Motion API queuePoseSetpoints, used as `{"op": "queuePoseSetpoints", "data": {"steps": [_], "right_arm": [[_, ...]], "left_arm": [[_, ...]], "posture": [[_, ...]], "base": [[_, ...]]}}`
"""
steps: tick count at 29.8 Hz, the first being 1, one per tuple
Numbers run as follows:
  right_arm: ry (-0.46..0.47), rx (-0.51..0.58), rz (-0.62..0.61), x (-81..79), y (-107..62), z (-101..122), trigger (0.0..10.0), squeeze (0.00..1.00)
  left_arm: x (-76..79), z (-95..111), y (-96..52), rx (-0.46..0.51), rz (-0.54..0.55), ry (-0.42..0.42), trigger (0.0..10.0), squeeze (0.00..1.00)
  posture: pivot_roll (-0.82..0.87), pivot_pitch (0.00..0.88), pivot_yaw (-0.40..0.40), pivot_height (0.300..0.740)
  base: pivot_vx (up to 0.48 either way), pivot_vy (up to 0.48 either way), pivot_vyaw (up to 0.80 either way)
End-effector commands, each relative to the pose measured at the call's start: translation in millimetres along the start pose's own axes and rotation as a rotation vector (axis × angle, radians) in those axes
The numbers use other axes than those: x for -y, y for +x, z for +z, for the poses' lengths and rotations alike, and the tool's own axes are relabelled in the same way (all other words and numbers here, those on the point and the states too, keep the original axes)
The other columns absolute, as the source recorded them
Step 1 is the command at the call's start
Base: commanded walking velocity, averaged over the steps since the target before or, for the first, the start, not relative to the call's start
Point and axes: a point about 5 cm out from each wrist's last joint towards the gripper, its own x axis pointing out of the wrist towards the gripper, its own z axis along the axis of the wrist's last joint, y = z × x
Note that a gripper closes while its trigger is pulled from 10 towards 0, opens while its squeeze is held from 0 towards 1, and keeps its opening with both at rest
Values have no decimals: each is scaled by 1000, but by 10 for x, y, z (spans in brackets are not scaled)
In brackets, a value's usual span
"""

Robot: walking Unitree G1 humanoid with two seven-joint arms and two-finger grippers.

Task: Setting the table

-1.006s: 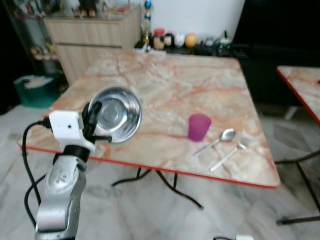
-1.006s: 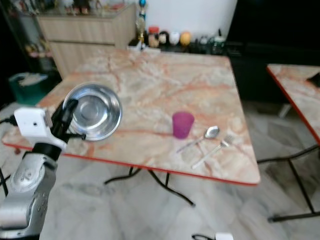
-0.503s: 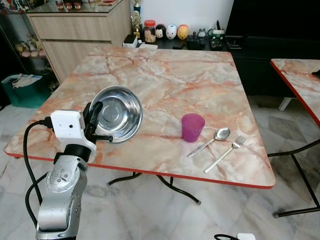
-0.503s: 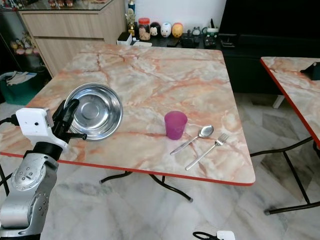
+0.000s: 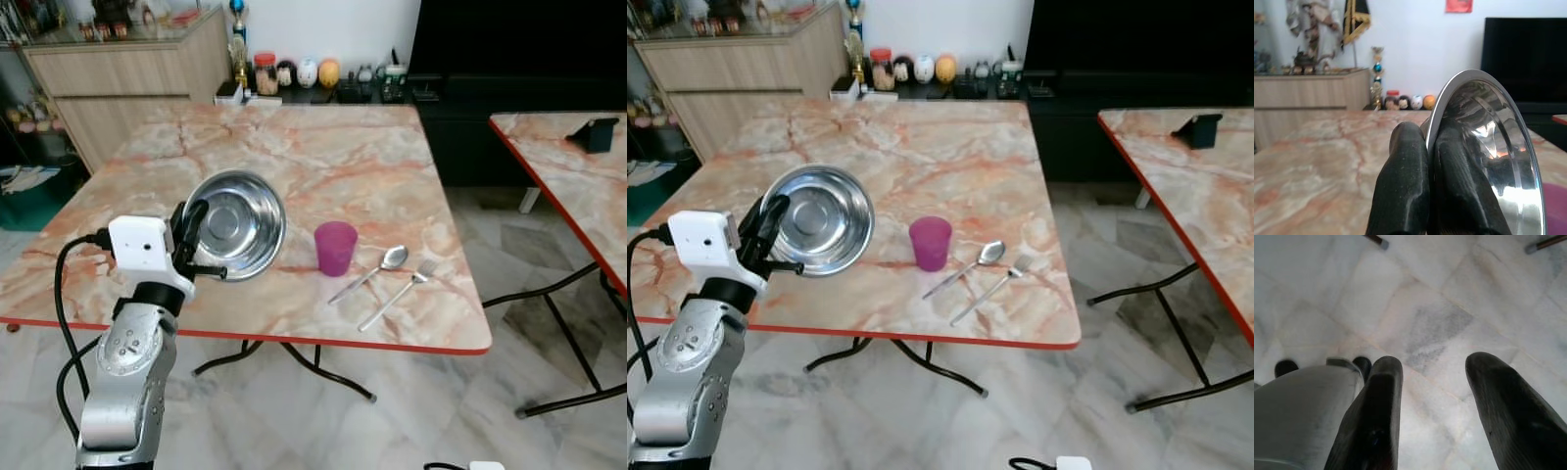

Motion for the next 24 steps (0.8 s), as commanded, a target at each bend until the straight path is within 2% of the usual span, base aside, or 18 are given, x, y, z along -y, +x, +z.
{"op": "queuePoseSetpoints", "data": {"steps": [1,24], "right_arm": [[9,2,-9,22,-3,0,10000,0],[8,-1,-8,16,-4,-9,10000,0]], "left_arm": [[-5,51,11,25,7,7,10000,0],[-8,60,27,31,14,3,10000,0]], "posture": [[-13,0,-6,732],[-23,0,-2,732]], "base": [[0,-352,0],[0,-352,0]]}}
